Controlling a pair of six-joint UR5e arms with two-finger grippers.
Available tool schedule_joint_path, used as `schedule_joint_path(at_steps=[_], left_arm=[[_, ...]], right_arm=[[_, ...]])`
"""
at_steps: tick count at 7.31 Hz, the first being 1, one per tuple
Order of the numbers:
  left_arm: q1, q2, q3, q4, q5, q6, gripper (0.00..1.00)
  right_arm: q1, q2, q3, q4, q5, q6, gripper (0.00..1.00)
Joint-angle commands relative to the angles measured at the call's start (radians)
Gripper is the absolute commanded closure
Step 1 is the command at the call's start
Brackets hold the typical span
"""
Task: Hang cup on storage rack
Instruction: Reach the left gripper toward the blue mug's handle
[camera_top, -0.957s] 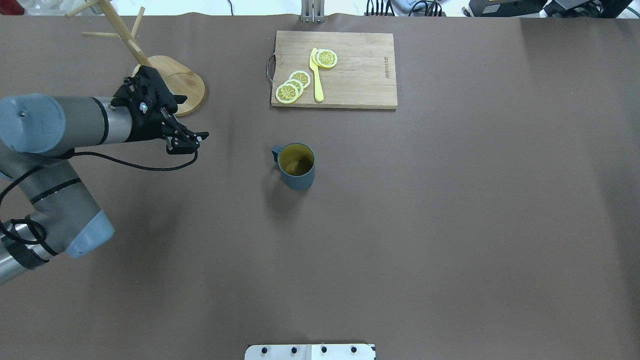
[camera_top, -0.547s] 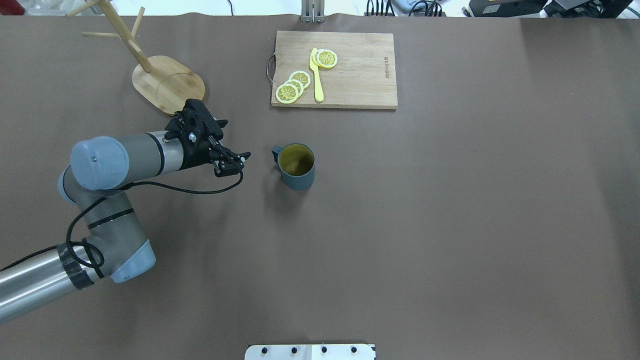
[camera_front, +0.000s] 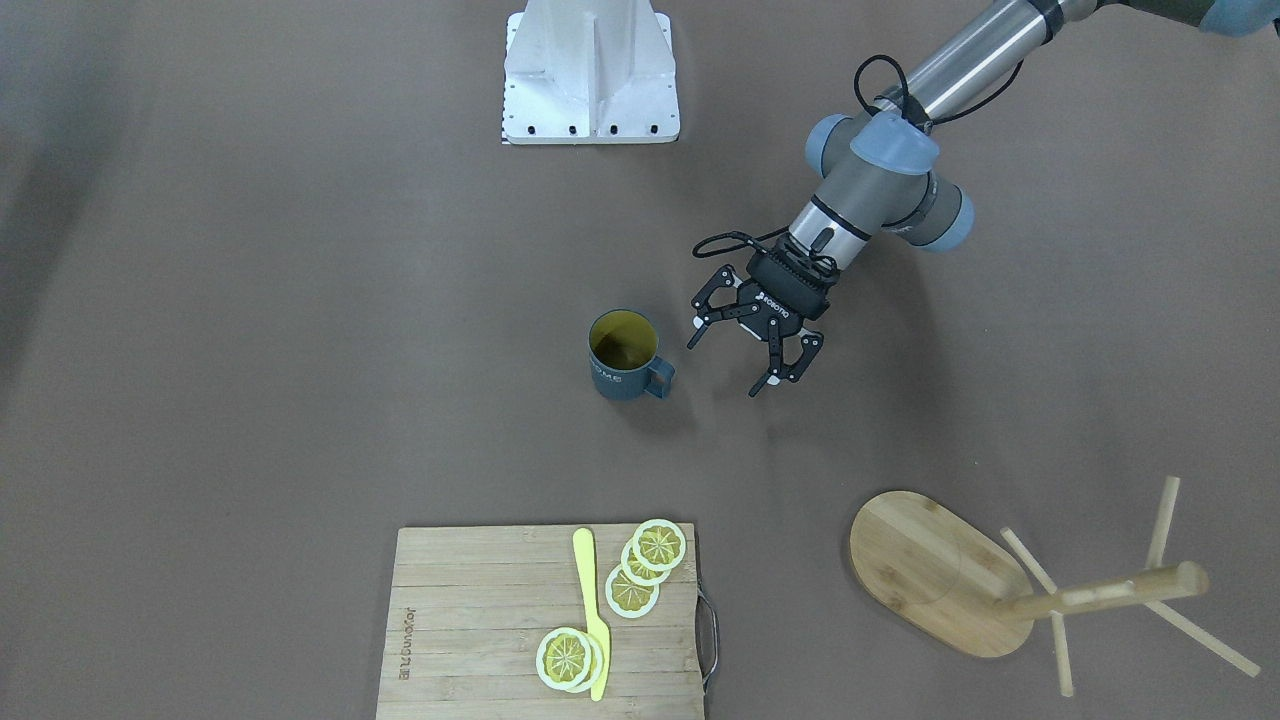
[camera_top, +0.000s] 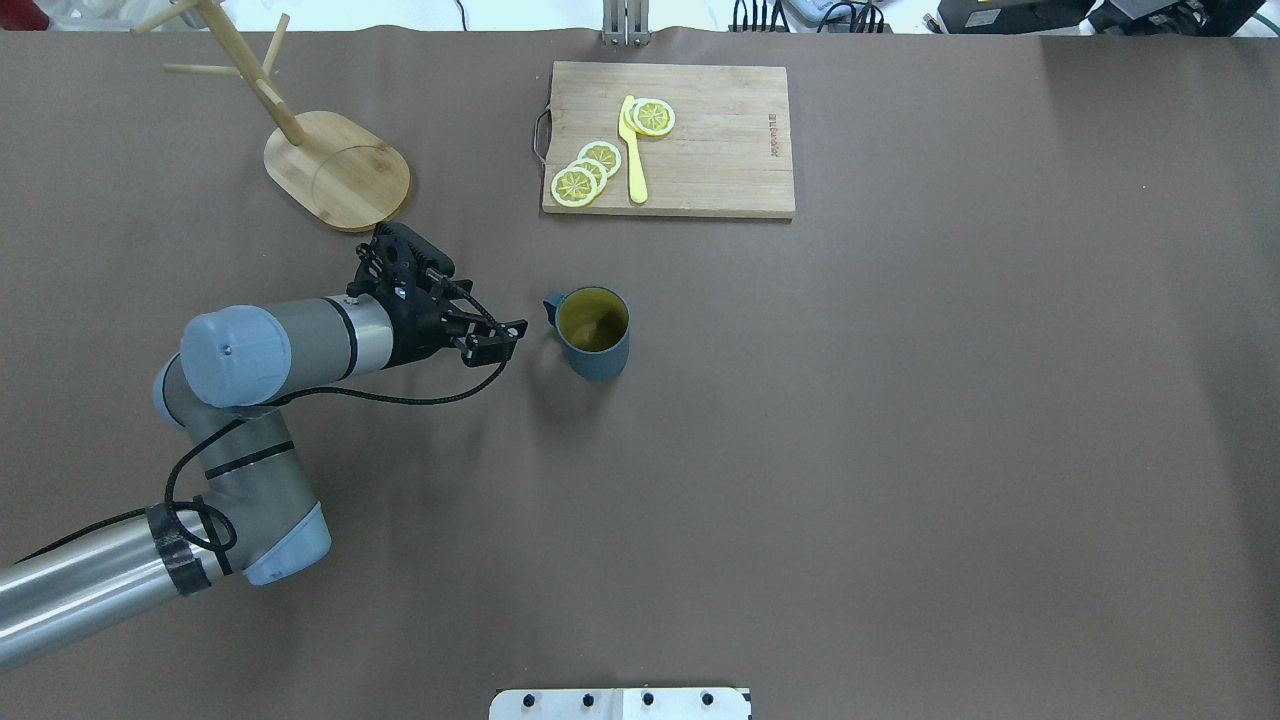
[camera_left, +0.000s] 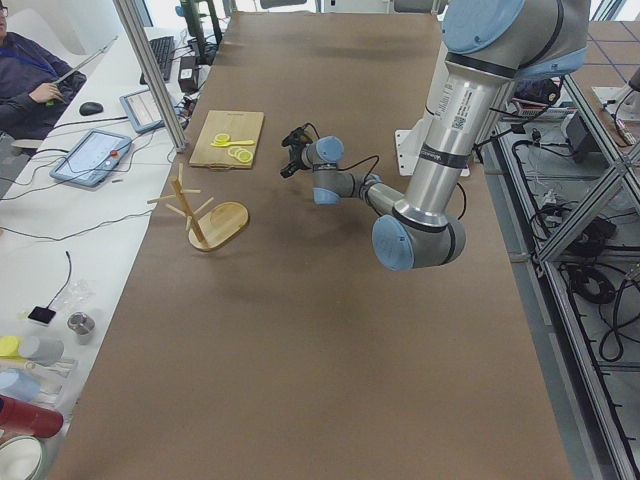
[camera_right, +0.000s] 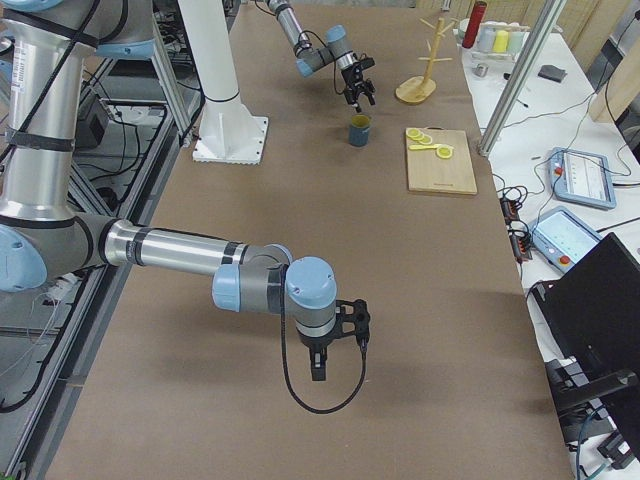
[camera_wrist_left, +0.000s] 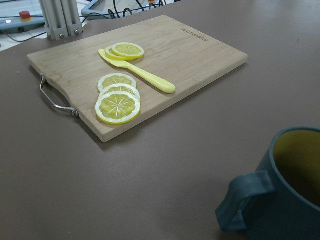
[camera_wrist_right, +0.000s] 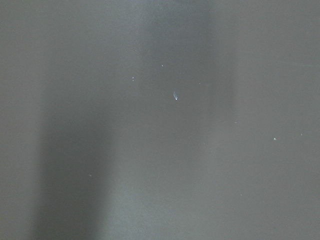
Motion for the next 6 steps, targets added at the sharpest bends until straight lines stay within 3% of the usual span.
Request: schedule_joint_path(at_steps=[1, 3, 4, 6], left_arm=[[0.014, -0.036, 0.051, -0.003, 0.005, -0.039, 0.1], [0.015, -0.046, 0.054, -0.003, 0.005, -0.036, 0.37], [0.015, -0.056, 0.054, 0.0, 0.005, -0.036, 0.44], [0.021, -0.056, 0.066, -0.002, 0.005, -0.036, 0.46]], right_arm=[[0.0, 0.0, 0.001, 0.0, 0.0, 0.001, 0.0], [0.0, 0.0, 0.002, 0.0, 0.0, 0.008, 0.0], [0.0, 0.001, 0.005, 0.0, 0.0, 0.019, 0.0], [0.0, 0.002, 0.005, 0.0, 0.0, 0.028, 0.0]])
